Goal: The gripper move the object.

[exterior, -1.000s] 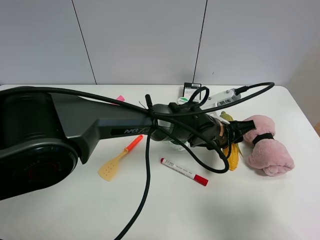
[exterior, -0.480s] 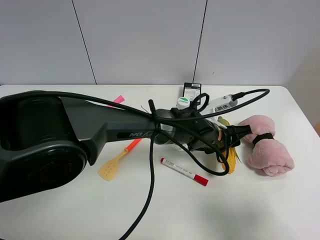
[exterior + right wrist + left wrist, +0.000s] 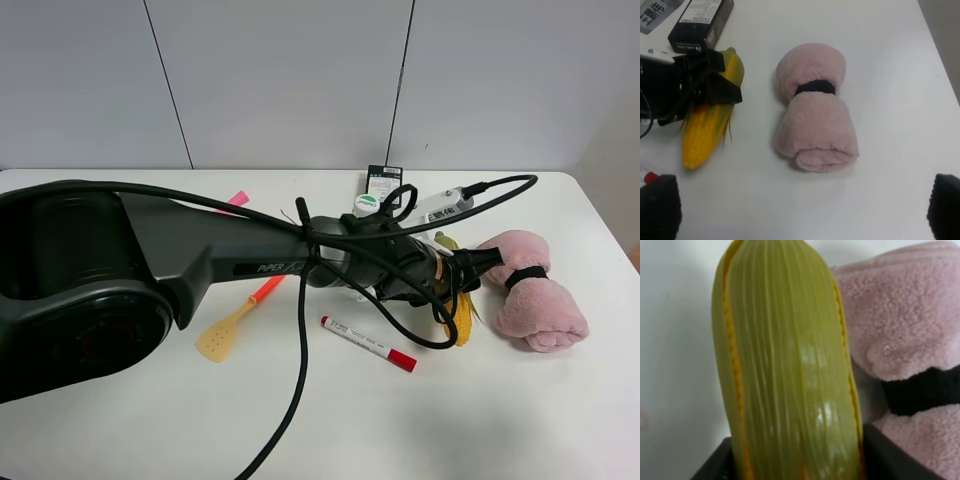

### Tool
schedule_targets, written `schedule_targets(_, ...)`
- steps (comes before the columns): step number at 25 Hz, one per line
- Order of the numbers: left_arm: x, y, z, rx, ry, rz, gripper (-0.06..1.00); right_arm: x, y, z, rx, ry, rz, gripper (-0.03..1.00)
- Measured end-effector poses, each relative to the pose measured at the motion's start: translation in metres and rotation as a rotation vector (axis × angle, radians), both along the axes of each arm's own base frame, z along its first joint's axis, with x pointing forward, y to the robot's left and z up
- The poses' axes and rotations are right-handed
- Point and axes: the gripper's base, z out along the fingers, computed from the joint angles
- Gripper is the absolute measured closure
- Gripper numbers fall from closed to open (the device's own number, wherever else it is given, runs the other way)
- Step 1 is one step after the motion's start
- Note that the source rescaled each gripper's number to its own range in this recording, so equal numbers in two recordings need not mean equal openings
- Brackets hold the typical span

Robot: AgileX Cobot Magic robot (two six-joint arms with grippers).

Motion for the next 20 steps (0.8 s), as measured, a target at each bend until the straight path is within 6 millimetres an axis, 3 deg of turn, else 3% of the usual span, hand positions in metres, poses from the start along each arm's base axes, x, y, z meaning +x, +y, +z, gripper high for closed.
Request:
schedule_targets(7, 0.000, 0.000, 0.007, -0.013, -0.004, 0.003, 0.69, 0.000, 0.000, 0.000, 0.000, 0.000, 0.000, -0.03)
schedule_targets(16, 0.000, 0.000, 0.008, -0.012, 0.000, 0.007, 0.67, 0.000, 0.000, 0.000, 0.000, 0.000, 0.000, -0.03)
schedule_targets(20, 0.000, 0.001, 0.028, -0.034, -0.014, 0.008, 0.67, 0.000, 0.000, 0.000, 0.000, 0.000, 0.000, -0.03)
